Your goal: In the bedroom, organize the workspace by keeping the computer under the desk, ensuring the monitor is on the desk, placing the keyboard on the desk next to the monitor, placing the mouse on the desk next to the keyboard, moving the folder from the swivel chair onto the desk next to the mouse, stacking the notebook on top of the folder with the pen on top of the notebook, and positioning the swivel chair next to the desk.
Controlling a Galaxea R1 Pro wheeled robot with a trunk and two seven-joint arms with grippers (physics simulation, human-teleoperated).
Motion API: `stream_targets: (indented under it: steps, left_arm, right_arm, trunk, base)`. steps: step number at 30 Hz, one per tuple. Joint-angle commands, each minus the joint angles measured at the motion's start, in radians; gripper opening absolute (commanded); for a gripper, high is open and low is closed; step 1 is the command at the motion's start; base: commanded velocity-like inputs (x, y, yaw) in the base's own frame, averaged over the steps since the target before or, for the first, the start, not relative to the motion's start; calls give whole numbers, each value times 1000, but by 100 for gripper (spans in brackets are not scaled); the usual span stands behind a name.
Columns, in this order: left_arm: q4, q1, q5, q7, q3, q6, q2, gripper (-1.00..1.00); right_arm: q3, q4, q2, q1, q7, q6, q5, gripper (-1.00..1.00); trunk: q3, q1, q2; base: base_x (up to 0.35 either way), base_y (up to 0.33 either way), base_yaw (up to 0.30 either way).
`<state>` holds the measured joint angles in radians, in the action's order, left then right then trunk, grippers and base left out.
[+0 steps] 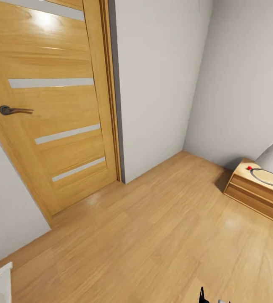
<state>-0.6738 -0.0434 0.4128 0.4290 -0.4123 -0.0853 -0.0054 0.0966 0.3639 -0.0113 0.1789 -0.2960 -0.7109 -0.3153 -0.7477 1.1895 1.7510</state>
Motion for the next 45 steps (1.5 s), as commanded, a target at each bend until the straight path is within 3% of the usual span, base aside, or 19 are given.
stream_targets:
  steps: [1,19,29,45]
  left_arm:
    - [0,-1,11,7,-6,-7,1,100]
    - [0,-1,11,7,-6,-7,1,100]
    - [0,-1,11,7,-6,-6,1,100]
    - [0,-1,12,8,-4,-7,2,100]
  right_arm:
    - [8,0,-1,1,-7,-2,-6,100]
    - [2,3,-2,2,-10,6,-17,100]
    - [3,3,-1,2,-8,-2,-11,100]
    - [4,2,-1,2,-8,-4,-9,100]
  trunk:
    - [1,0,0]
    - [5,0,0]
    - [5,0,0]
    - [27,0,0]
  base:
    - [320,0,70]
    - [319,0,254]
    - [272,-100,58]
    - [55,-73,83]
